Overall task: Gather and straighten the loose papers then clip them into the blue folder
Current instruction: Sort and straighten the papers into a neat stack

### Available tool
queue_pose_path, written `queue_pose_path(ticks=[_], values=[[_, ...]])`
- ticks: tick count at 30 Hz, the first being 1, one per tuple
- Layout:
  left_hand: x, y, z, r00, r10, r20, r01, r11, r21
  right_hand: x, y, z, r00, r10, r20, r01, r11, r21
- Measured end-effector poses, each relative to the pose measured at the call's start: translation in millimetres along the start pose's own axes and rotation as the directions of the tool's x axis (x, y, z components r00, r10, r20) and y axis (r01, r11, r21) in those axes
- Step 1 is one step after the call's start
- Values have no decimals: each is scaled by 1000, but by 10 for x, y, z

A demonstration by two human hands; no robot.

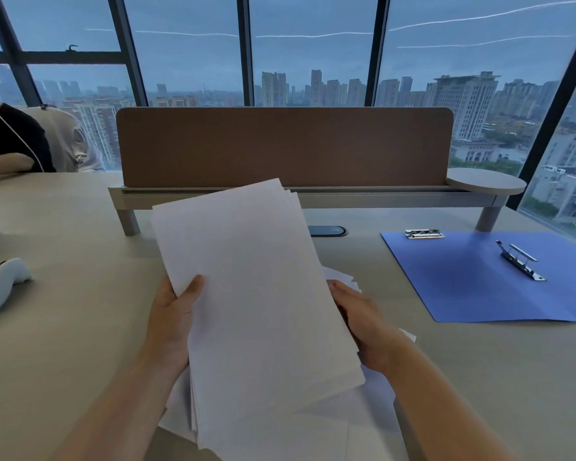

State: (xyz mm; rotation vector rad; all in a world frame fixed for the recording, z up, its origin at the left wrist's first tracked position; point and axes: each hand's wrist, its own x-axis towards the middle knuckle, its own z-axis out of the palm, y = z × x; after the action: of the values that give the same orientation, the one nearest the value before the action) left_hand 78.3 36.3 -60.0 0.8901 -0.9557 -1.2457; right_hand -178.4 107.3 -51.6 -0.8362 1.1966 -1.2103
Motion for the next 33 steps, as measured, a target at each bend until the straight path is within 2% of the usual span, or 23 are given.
queue_pose_path(ticks=[3, 6, 11, 14, 17, 21, 25, 28, 33], values=[[-18, 89, 60, 995, 101, 6, -101, 995, 20, 2, -68, -16, 1000, -7, -20, 6, 999, -49], [-76, 257, 208, 970, 239, 47, -242, 967, 82, -50, -175, -30, 986, -156, -57, 150, 984, -98], [-209, 654, 501, 886, 454, 97, -463, 878, 123, -230, -450, 53, 930, -365, -30, 360, 926, -116], [-311, 786, 619, 845, 525, 99, -534, 832, 148, -340, -547, 112, 889, -453, -60, 445, 888, -112], [-421, 719, 611, 879, 457, 134, -473, 870, 139, -422, -482, 133, 869, -487, -88, 474, 870, -135], [-459, 489, 455, 960, 191, 204, -216, 971, 105, -457, -274, 113, 884, -439, -159, 428, 898, -103], [-560, 228, 352, 971, -19, 237, -15, 990, 143, -487, -52, 207, 910, -378, -170, 368, 926, -90], [-576, 208, 332, 963, -89, 254, 51, 987, 154, -480, -25, 235, 913, -366, -181, 351, 930, -110], [-487, 283, 277, 964, -94, 247, 63, 989, 131, -463, -83, 184, 920, -351, -174, 346, 936, -63]])
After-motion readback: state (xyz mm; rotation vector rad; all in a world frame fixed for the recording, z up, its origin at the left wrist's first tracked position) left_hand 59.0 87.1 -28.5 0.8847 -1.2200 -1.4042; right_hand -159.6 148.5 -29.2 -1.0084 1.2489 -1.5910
